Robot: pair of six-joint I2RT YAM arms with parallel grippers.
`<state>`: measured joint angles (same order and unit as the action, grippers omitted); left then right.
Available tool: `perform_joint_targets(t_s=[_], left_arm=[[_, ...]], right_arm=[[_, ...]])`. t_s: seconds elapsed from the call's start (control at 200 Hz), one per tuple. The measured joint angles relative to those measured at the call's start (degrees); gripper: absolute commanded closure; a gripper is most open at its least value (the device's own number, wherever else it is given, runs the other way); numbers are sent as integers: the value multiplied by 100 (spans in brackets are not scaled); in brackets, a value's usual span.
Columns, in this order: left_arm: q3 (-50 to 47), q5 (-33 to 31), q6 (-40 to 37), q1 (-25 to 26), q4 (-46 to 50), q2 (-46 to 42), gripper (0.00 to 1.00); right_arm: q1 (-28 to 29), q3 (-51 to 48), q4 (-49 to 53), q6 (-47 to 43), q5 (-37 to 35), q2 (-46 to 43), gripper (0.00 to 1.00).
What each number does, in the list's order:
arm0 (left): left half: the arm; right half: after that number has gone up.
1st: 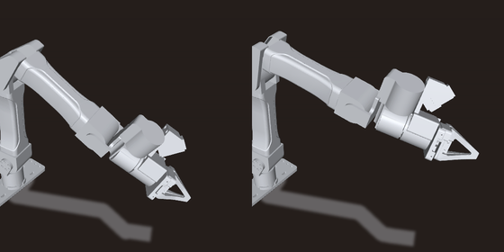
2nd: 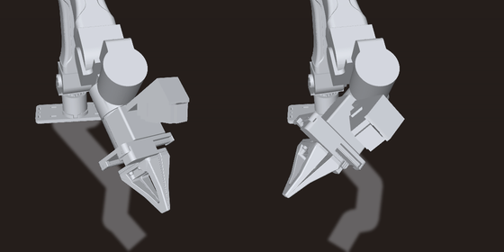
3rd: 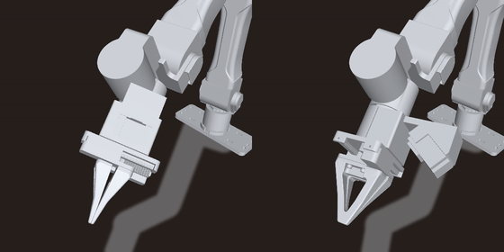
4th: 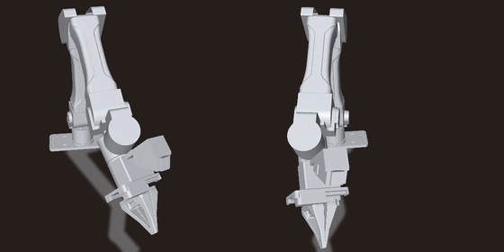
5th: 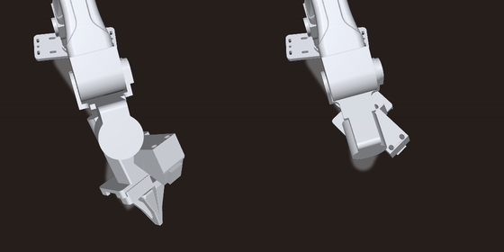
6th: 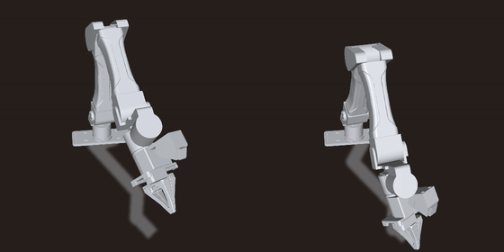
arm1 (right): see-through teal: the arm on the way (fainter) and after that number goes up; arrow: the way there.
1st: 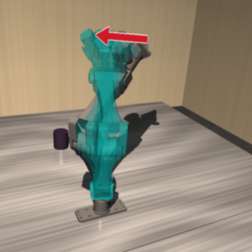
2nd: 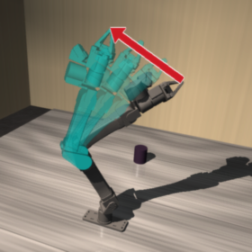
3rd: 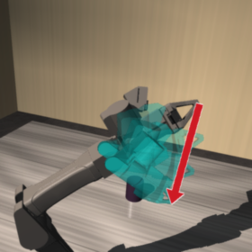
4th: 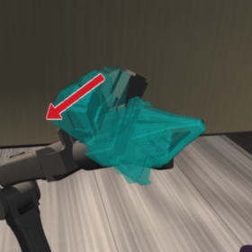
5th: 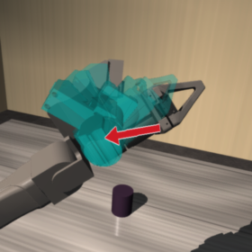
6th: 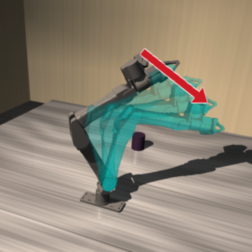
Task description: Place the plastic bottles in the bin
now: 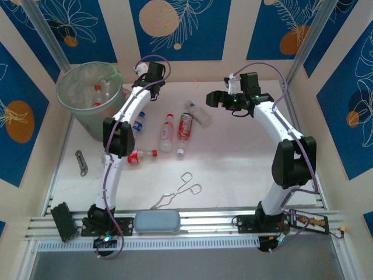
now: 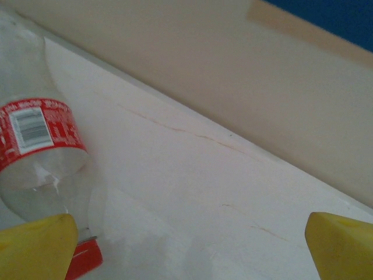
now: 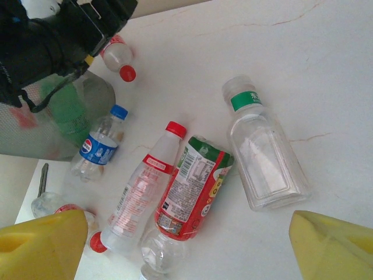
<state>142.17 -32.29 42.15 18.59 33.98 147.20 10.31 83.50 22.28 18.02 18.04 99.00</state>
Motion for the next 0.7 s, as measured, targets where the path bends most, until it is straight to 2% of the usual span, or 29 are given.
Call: perform_joint_targets(t_s=[0.425, 0.7], left_arm=[[-874, -426, 1054, -48, 170, 142, 0], [-988, -461, 1530, -164, 160, 142, 0]], right_arm=[[-96, 81, 4, -2, 20, 177, 10], [-107, 140, 57, -63, 15, 282, 11]])
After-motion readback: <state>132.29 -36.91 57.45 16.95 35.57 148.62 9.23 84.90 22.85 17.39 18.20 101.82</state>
